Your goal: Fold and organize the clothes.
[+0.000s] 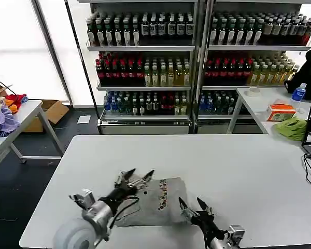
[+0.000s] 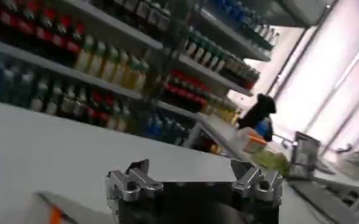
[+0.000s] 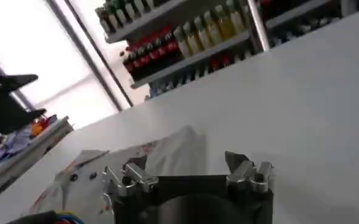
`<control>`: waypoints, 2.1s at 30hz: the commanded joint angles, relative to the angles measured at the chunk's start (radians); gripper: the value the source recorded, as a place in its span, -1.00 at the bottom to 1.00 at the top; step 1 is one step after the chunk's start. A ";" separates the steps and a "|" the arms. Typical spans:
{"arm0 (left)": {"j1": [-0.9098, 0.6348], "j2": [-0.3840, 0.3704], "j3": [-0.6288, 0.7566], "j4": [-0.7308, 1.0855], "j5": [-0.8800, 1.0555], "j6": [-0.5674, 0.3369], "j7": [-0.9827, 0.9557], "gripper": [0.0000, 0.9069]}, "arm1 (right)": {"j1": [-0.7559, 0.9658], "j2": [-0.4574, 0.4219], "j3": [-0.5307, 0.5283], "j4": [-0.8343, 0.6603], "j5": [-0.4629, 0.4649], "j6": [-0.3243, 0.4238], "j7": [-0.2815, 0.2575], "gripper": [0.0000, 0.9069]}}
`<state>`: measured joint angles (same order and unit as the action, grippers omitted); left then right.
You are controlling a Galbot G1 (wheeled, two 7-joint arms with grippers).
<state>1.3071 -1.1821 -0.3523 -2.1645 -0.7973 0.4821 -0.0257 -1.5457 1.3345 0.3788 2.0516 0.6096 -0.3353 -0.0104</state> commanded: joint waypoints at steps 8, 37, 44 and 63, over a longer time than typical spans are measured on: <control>0.154 -0.017 -0.395 -0.097 0.210 -0.038 0.038 1.00 | 0.149 0.005 -0.112 -0.127 0.147 -0.103 0.066 -1.00; 0.217 -0.060 -0.476 -0.187 0.099 -0.015 0.016 1.00 | 0.012 -0.212 0.252 0.074 0.020 -0.172 0.070 1.00; 0.235 -0.064 -0.509 -0.244 0.089 -0.012 0.015 1.00 | 0.103 -0.176 0.245 0.160 0.029 -0.158 0.073 1.00; 0.285 -0.106 -0.498 -0.268 0.131 -0.013 0.016 1.00 | 0.352 0.027 -0.380 -0.214 -0.397 -0.243 0.322 1.00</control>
<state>1.5761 -1.2708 -0.8513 -2.4162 -0.6782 0.4680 -0.0102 -1.2771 1.2758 0.2142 2.0123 0.3763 -0.5095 0.1343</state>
